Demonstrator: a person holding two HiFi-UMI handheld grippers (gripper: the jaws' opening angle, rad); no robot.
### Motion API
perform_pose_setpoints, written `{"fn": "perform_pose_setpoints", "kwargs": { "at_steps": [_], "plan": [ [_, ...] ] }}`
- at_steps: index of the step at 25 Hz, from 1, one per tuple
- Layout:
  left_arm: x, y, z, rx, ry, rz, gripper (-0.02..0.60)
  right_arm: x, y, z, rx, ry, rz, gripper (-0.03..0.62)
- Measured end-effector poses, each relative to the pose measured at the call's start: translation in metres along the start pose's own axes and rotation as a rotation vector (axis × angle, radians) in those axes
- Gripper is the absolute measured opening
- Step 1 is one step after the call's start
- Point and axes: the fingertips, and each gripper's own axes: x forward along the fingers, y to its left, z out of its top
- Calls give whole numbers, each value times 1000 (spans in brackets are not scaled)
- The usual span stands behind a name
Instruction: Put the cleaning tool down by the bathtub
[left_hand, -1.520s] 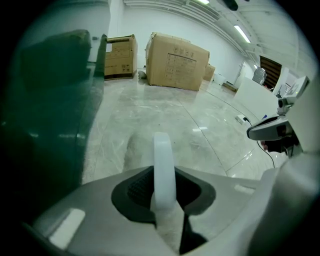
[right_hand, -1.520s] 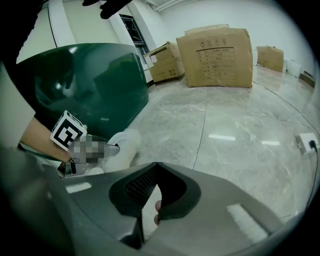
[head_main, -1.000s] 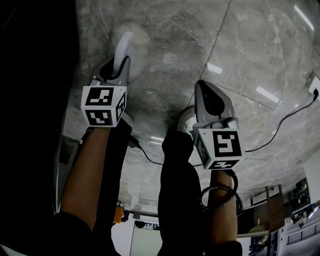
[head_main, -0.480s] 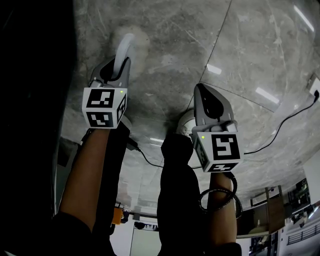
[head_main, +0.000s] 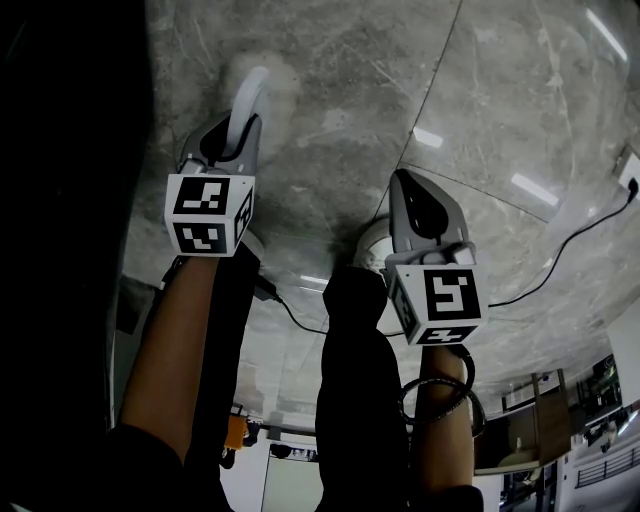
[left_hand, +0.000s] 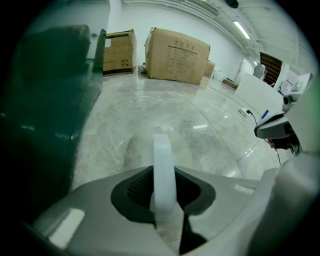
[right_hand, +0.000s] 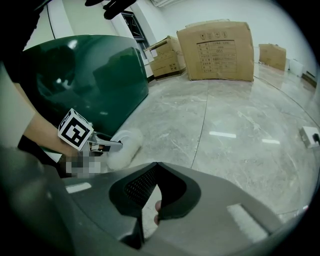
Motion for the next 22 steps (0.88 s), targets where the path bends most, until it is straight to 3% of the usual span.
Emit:
{"fn": "perform_pose_setpoints", "kwargs": {
  "at_steps": [12,22],
  "plan": [
    [-7,0,6,10,-9,-32,126,-4,6,5,-20,11,1,25],
    [-32,-5,31,-1,-25,-42,156,-21,14,39,-44,-12,-1,25]
  ]
}}
